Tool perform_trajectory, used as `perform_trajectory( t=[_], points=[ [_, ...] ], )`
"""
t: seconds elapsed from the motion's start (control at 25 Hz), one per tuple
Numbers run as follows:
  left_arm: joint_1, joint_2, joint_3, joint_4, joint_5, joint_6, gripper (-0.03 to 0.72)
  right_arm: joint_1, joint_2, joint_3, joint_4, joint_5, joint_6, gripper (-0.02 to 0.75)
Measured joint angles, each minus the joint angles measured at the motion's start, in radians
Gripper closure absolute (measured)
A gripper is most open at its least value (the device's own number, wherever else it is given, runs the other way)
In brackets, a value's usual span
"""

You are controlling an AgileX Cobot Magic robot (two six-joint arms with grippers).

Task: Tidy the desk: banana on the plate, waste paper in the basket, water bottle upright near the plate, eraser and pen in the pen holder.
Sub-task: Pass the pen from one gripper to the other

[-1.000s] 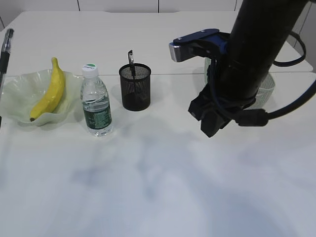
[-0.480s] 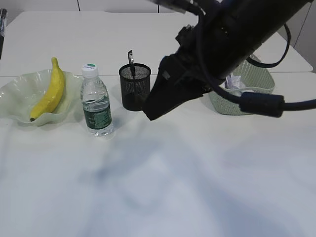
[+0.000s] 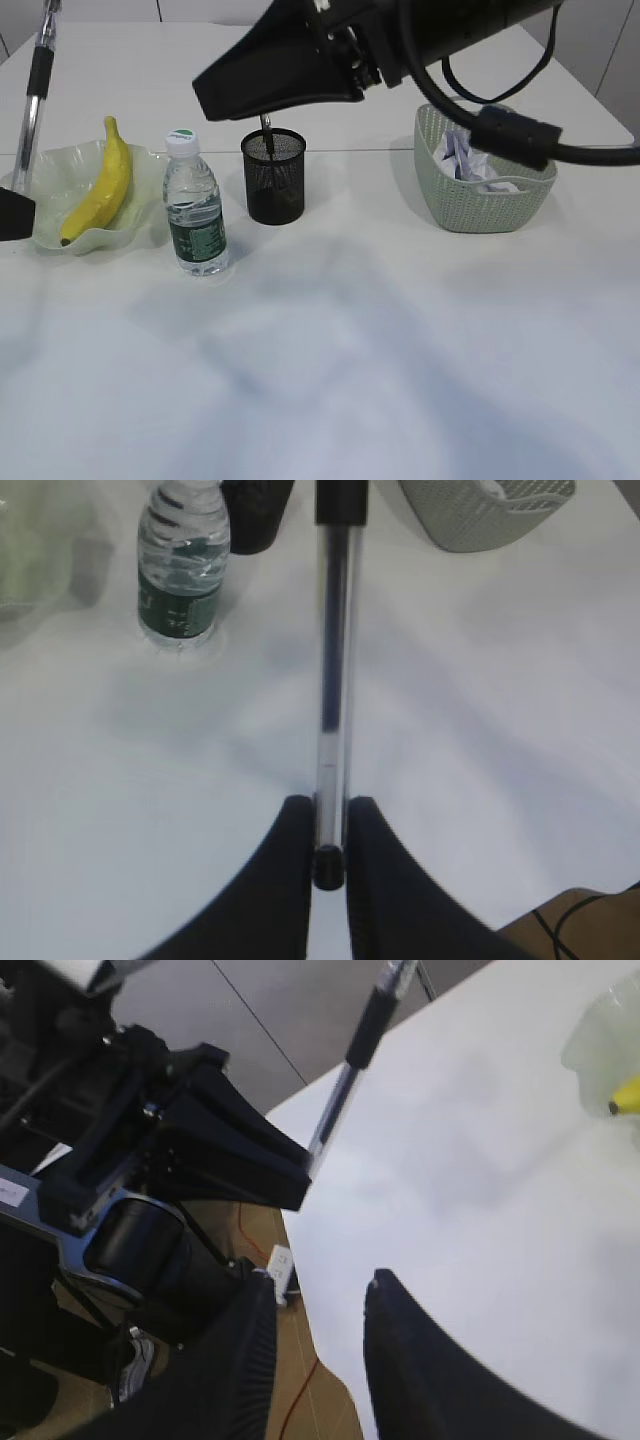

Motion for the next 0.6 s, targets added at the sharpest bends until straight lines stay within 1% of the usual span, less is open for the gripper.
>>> perform_trajectory(
  t=[0.2,0.32,0.6],
  points=[
    [0.0,0.0,0.0,-0.119,-0.04,0.149,0.651,0.0,0.03,0.001,0.164,0.008,-0.175,0.505],
    [0.0,0.0,0.0,-0.171,-0.061,0.209,0.651,0.0,0.039,0.004,0.234,0.007,-0.242,0.505],
    [0.0,0.0,0.0,-0.258,-0.111,0.301,0.651,0.0,0.06,0.004,0.299,-0.015,-0.32,0.502]
  ],
)
